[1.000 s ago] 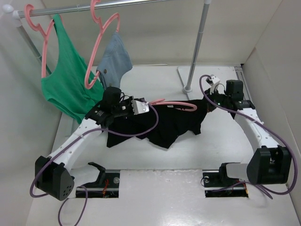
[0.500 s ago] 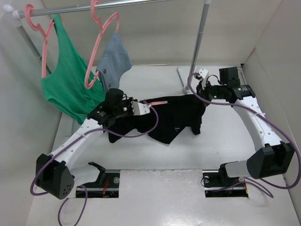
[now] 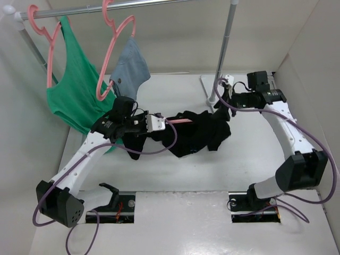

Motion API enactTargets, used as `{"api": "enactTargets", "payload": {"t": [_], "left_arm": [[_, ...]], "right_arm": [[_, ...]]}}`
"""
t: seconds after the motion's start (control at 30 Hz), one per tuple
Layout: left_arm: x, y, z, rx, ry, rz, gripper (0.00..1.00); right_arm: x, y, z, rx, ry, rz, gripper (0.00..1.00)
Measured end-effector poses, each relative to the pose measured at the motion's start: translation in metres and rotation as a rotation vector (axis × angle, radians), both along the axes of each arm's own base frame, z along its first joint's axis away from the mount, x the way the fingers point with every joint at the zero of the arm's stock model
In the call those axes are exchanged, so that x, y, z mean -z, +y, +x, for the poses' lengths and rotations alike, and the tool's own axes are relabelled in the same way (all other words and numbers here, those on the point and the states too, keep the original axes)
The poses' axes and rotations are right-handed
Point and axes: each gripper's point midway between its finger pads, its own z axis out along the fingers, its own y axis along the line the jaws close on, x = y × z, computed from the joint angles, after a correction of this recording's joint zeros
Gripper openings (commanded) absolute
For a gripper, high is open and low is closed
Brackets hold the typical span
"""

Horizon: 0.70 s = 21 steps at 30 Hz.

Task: Place the t-shirt on the hanger
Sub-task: Place tshirt on hanger

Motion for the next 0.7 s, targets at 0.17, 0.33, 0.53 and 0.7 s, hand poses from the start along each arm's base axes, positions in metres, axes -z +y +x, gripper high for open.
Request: {"api": "enactTargets", "payload": {"t": [0.17, 0.33, 0.53, 0.7], "left_arm": [[-0.004, -0.014, -0.033, 0.112, 0.116, -0.074, 0.0], [0.009, -0.022, -0.05, 0.14, 0.269, -0.122, 0.0], [0.015, -0.022, -0.048, 0.107, 0.38, -0.187, 0.0], [0.008, -0.025, -0.049, 0.109, 0.437, -0.256, 0.0]], "right_arm": [[0.029, -0.013, 0.022, 0.083, 0.067, -0.09, 0.99], [-0.006, 0.023, 0.012, -0.005, -0.117, -0.125, 0.99], [-0.034, 0.081, -0.067, -0.266, -0.344, -0.042, 0.99], [0.005, 0.089, -0.07, -0.298, -0.307, -0.062, 0.93]]}}
